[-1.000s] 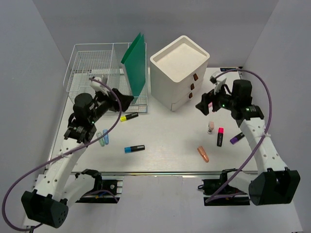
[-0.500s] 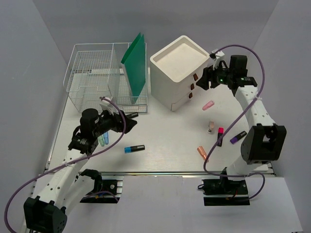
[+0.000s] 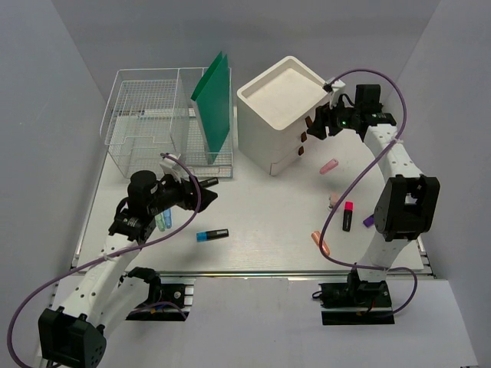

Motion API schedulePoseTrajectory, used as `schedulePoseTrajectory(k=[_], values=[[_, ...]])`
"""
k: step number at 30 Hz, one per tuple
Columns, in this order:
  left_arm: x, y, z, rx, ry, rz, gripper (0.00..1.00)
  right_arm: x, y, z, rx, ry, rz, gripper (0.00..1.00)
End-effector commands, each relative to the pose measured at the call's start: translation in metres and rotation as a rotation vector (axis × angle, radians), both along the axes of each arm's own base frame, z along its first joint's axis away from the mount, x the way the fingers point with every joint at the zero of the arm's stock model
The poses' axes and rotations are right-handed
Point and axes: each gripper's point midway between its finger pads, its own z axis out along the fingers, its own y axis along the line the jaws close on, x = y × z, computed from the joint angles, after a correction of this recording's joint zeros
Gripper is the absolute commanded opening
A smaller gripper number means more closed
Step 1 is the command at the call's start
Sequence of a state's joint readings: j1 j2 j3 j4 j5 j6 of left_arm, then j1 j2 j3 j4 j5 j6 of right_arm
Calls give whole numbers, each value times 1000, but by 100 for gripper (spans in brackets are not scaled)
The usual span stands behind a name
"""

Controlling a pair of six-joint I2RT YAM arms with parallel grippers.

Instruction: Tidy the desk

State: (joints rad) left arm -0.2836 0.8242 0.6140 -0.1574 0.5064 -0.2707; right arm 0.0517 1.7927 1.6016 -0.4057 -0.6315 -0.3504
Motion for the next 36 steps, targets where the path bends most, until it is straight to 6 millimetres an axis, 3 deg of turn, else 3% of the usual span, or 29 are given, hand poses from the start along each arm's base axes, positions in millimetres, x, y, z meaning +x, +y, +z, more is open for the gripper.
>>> schedulePoseTrajectory(k=[1, 13, 22, 29, 36], values=[[-3, -3, 11, -7, -38, -30, 93, 14, -1, 16, -3, -73, -5, 65], [-2, -2, 9, -4, -32, -21, 93, 29, 9, 2, 1, -68, -5, 62], [-1, -1, 9, -1, -31, -14, 94, 34, 14, 6, 2, -119, -9, 53], [-2, -1, 10, -2, -36, -14, 94, 35, 17, 6, -12, -139, -19, 52], [-1, 0, 10, 0, -35, -8, 93, 33, 20, 8, -14, -155, 12, 27]])
